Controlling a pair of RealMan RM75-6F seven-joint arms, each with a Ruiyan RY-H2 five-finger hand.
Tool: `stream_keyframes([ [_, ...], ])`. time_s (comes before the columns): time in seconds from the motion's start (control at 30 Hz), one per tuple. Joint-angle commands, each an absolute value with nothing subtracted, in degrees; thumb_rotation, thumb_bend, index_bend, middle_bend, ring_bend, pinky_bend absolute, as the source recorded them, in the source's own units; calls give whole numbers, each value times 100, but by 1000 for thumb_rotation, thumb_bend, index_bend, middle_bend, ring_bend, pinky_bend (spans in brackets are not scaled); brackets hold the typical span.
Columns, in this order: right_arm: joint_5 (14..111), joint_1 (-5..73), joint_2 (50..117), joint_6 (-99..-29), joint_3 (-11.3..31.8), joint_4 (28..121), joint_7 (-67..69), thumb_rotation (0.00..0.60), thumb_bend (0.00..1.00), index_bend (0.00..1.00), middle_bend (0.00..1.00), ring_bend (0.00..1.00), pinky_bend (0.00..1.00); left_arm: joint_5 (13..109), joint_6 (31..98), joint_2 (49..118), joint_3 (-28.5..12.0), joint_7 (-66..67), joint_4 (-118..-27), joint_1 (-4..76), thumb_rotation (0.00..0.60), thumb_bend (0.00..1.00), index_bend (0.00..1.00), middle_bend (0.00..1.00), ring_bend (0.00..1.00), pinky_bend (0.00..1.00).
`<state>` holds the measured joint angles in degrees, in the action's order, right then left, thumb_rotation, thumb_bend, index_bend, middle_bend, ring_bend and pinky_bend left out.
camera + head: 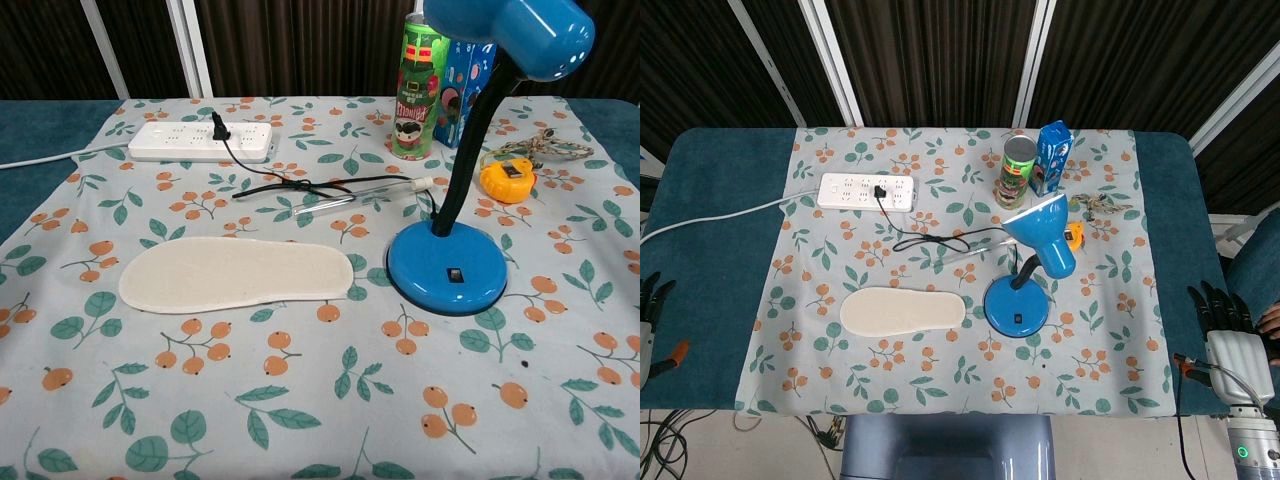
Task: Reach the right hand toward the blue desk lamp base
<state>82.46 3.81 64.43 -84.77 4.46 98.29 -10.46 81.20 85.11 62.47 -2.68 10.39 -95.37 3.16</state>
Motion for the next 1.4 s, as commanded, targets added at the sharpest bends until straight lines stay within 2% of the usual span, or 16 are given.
stream_keyframes([
  [0.03, 8240, 381, 6447, -8472, 444, 9830, -1058, 600, 243, 0, 0, 49, 0, 8110, 8504, 6244, -270, 1035, -9539, 317, 600, 251, 103, 0, 0, 144],
  [1.13, 8299, 405, 6398, -8349, 361, 9931, -1030, 600, 243, 0, 0, 50, 0, 8077, 8503, 6244, -275, 1076, -9568, 312, 600, 251, 103, 0, 0, 144],
  [1.23, 8379, 444, 6359, -8228, 278, 9961, -1083, 600, 243, 0, 24, 101, 39, 8059, 8513, 6240, -283, 1055, -9578, 304, 600, 251, 103, 0, 0, 144],
  [1.4, 8402, 601, 6301, -7965, 273, 10095, -1105, 600, 243, 0, 194, 332, 199, 8044, 8475, 6239, -283, 1060, -9582, 320, 600, 251, 103, 0, 0, 144],
])
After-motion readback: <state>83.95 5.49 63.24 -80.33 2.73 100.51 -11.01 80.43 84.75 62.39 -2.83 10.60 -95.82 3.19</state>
